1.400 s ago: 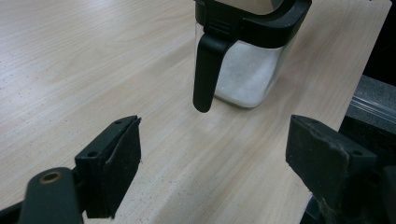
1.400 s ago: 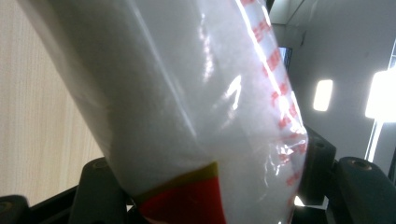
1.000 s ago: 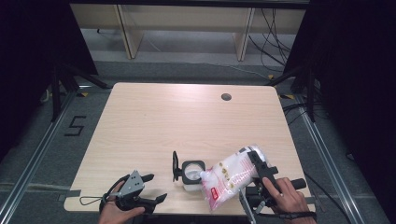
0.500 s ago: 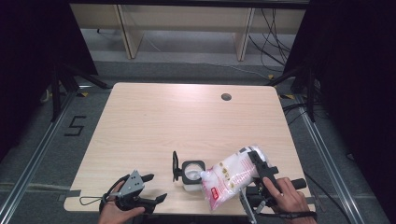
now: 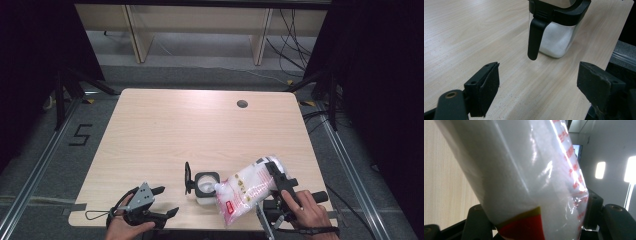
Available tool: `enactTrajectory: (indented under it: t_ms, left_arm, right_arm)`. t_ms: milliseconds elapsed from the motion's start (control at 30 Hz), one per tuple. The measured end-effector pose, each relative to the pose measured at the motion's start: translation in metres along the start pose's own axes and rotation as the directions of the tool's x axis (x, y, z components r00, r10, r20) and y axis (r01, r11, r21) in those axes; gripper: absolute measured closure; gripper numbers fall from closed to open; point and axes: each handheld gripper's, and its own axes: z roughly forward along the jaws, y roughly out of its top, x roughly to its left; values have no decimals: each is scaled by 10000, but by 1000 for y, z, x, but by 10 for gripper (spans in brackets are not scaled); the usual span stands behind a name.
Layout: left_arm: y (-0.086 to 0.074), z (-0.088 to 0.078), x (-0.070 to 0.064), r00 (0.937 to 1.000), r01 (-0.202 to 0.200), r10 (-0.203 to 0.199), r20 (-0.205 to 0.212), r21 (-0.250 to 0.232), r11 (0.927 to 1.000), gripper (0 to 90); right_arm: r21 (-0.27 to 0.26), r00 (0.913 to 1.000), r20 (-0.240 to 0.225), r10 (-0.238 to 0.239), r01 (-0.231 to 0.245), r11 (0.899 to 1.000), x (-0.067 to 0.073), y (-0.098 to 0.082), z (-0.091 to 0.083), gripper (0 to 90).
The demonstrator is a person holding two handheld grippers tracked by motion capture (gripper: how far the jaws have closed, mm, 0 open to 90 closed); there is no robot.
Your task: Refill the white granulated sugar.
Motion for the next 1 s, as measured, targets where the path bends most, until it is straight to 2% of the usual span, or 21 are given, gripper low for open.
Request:
enactTrajectory:
  t_ms: [33,67,100,133,167,200,233,267,333,433,500,533,567,633,667,700,767,833,867,933,1000]
  left_arm:
    - [0,0,0,10000,-8,8,5,0,10000,176]
    - [0,0,0,10000,-52,52,-1,38,10000,176]
    - [0,0,0,10000,12,-12,8,-10,10000,176]
    - [0,0,0,10000,-3,3,1,0,10000,176]
    - [0,0,0,10000,3,-3,3,-5,10000,176]
    - [0,0,0,10000,-2,2,0,-1,10000,176]
    - [0,0,0,10000,-4,4,3,-4,10000,176]
    - [0,0,0,10000,-3,3,1,3,10000,176]
    - [0,0,0,10000,1,-1,2,-2,10000,176]
    - [0,0,0,10000,-8,8,4,2,10000,176]
    - [0,0,0,10000,-4,4,4,7,10000,176]
    - [0,0,0,10000,-4,4,5,3,10000,176]
    - [0,0,0,10000,-16,16,4,4,10000,176]
    - [0,-1,1,9999,-124,124,0,108,9999,176]
    - [0,0,1,9999,-102,102,0,83,9999,176]
    - [0,0,0,10000,21,-21,-3,75,10000,176]
    - [0,-1,1,9999,-125,125,3,90,9999,176]
    - [0,0,1,9999,-121,121,31,17,9999,176]
    - [1,-1,2,9996,-290,290,31,118,9995,176]
    - [0,0,0,10000,-29,29,24,3,10000,176]
    - [0,0,0,10000,-23,23,0,10,10000,176]
  right_arm:
    - [56,9999,-25,150,-150,9999,1,0,0,387]
    - [158,9983,-52,583,-582,9982,4,0,-1,387]
    - [178,9980,-57,625,-624,9979,4,0,-1,387]
    - [159,9983,-54,574,-573,9982,4,0,-1,387]
    - [62,9999,-29,153,-153,9999,1,0,0,387]
    - [2,10000,-1,47,-47,10000,0,0,0,387]
    - [160,9983,-51,574,-574,9982,4,0,-1,387]
    - [149,9983,-51,575,-574,9982,4,0,-1,387]
    - [8,10000,-22,11,-11,10000,0,0,0,387]
    - [74,9998,-41,202,-201,9998,1,0,0,388]
    - [178,9982,-78,600,-598,9980,4,0,-1,388]
    - [153,9988,-65,494,-493,9987,4,0,-1,388]
    - [40,10000,-41,83,-83,10000,1,0,0,388]
    - [160,9997,-108,215,-213,9996,1,0,-1,388]
    - [211,9984,-116,554,-551,9983,4,0,-1,388]
    - [150,9987,-73,499,-498,9986,3,0,-1,388]
    - [164,9982,-91,590,-588,9981,4,0,-1,388]
    - [243,9997,-188,138,-134,9996,1,0,-2,389]
    - [225,9998,-187,99,-95,9997,0,0,-1,389]
    - [212,9996,-180,199,-195,9996,1,0,-1,389]
    - [201,9998,-191,111,-107,9997,0,0,-1,389]
